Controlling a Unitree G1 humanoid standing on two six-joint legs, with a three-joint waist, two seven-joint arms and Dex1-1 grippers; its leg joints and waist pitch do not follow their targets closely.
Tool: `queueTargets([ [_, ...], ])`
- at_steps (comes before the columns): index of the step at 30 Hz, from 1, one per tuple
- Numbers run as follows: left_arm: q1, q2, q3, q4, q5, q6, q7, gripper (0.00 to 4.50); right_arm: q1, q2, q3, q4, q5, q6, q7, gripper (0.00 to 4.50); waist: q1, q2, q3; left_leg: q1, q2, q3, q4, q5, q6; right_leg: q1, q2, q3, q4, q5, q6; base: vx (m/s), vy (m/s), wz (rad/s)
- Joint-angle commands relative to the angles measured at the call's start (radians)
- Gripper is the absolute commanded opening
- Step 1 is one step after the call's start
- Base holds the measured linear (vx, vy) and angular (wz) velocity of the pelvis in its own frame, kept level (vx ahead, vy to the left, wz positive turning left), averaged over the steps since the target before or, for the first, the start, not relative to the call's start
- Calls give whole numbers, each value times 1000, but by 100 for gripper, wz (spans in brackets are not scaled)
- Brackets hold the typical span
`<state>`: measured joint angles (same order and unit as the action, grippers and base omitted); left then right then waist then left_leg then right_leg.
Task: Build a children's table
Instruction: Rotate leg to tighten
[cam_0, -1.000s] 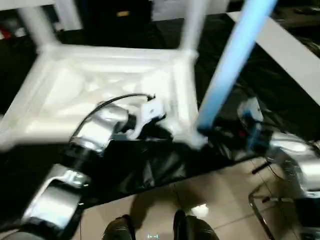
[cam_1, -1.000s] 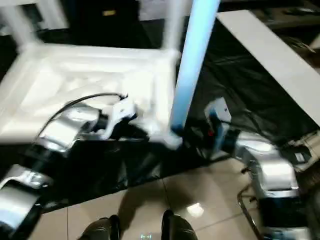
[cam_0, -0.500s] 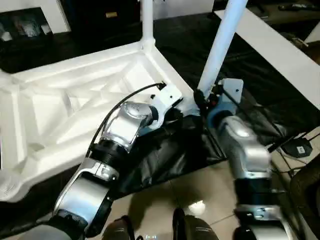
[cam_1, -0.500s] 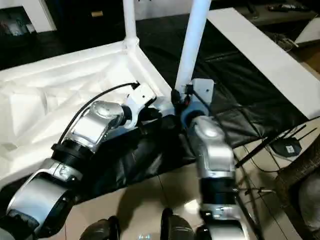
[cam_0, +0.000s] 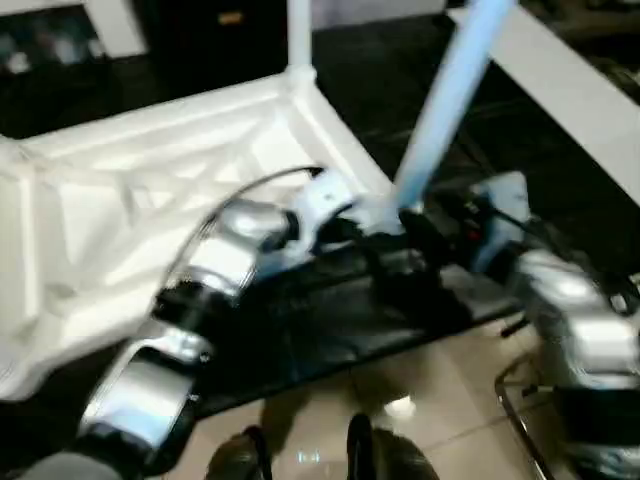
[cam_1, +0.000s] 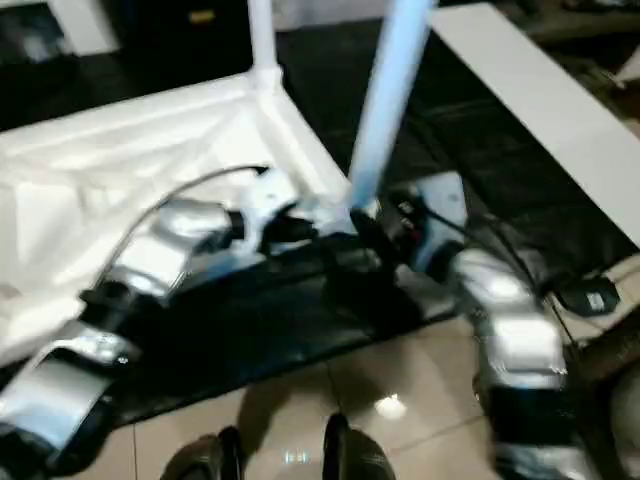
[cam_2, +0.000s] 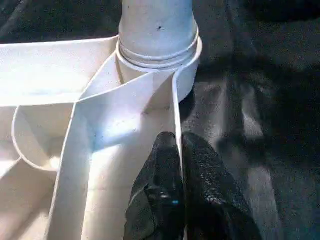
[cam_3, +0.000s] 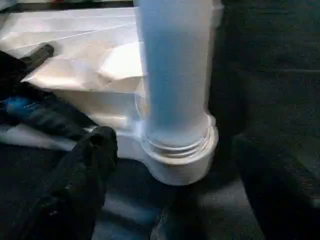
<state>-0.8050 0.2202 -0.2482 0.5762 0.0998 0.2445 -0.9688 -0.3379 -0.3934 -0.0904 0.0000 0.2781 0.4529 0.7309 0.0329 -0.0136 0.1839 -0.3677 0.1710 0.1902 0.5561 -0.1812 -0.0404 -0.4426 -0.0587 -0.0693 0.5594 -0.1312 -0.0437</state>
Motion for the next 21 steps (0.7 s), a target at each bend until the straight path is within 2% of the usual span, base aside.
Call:
queueTargets([
  [1, 31, 31, -61, 31, 3, -32, -109, 0, 17, -82, -2, -33, 39, -26, 148, 424, 9, -9, -72, 9, 43, -19, -46, -148, 156, 77, -89, 51, -80, -401, -182, 0, 0, 0],
  [2, 30, 50, -75, 34, 6, -54, -144, 0, 20, -125, 3, -28, 48, -35, 211, 439, 12, -7, -71, 14, 47, -19, -49, -154, 140, 72, -88, 54, -81, -434, -169, 0, 0, 0],
  [5, 32, 109, -123, 23, 5, -124, -280, 0, 16, -235, 40, -3, 72, -64, 378, 448, 13, -10, -71, 11, 51, -26, -52, -166, 135, 75, -90, 52, -81, -456, -155, 0, 0, 0],
  [6, 35, 119, -135, 18, 1, -153, -318, 0, 10, -245, 49, 6, 71, -68, 404, 448, 12, -10, -71, 10, 52, -26, -52, -164, 135, 75, -91, 53, -79, -450, -157, 0, 0, 0],
  [8, 36, 128, -144, 13, -2, -168, -352, 0, 2, -253, 58, 18, 68, -79, 431, 448, 13, -8, -75, 11, 53, -26, -50, -153, 135, 72, -93, 53, -75, -422, -173, 0, 0, 0],
  [11, 36, 155, -176, -4, 2, -204, -428, 0, -30, -281, 100, 56, 63, -129, 536, 448, 18, -5, -80, 12, 60, -21, -46, -109, 145, 72, -90, 54, -59, -305, -224, 0, 0, 0],
  [12, 33, 161, -186, -6, 4, -225, -448, 0, -43, -287, 116, 69, 64, -140, 570, 448, 23, -4, -81, 14, 62, -20, -45, -104, 148, 71, -91, 54, -56, -288, -230, 0, 0, 0],
  [14, 29, 167, -196, -4, 6, -244, -470, 0, -58, -289, 137, 86, 60, -156, 601, 420, 30, -5, -84, 14, 65, -19, -43, -77, 162, 71, -89, 55, -46, -224, -252, 0, 0, 0],
  [15, 22, 173, -207, -1, 8, -266, -490, 0, -77, -290, 164, 108, 53, -172, 630, 420, 33, -3, -85, 14, 66, -19, -41, -66, 168, 71, -90, 54, -40, -197, -266, 0, 0, 0],
  [17, 14, 178, -218, 4, 9, -285, -518, 0, -103, -278, 194, 144, 35, -204, 659, 400, 35, -6, -84, 12, 66, -18, -40, -63, 172, 73, -93, 54, -39, -189, -271, 0, 0, 0],
  [19, 11, 179, -221, 4, 10, -291, -527, 0, -112, -269, 201, 156, 33, -202, 665, 400, 40, -6, -83, 12, 65, -17, -40, -68, 166, 72, -94, 56, -41, -209, -269, 0, 0, 0],
  [20, 8, 180, -222, 3, 11, -295, -532, 0, -122, -260, 208, 166, 31, -203, 671, 374, 42, -7, -83, 13, 64, -16, -40, -71, 165, 73, -94, 56, -42, -216, -267, 0, 0, 0],
  [21, 6, 180, -223, 3, 12, -298, -537, 0, -130, -254, 214, 176, 31, -204, 679, 368, 45, -7, -84, 13, 65, -17, -41, -71, 161, 73, -95, 56, -42, -226, -266, 0, 0, 0],
])
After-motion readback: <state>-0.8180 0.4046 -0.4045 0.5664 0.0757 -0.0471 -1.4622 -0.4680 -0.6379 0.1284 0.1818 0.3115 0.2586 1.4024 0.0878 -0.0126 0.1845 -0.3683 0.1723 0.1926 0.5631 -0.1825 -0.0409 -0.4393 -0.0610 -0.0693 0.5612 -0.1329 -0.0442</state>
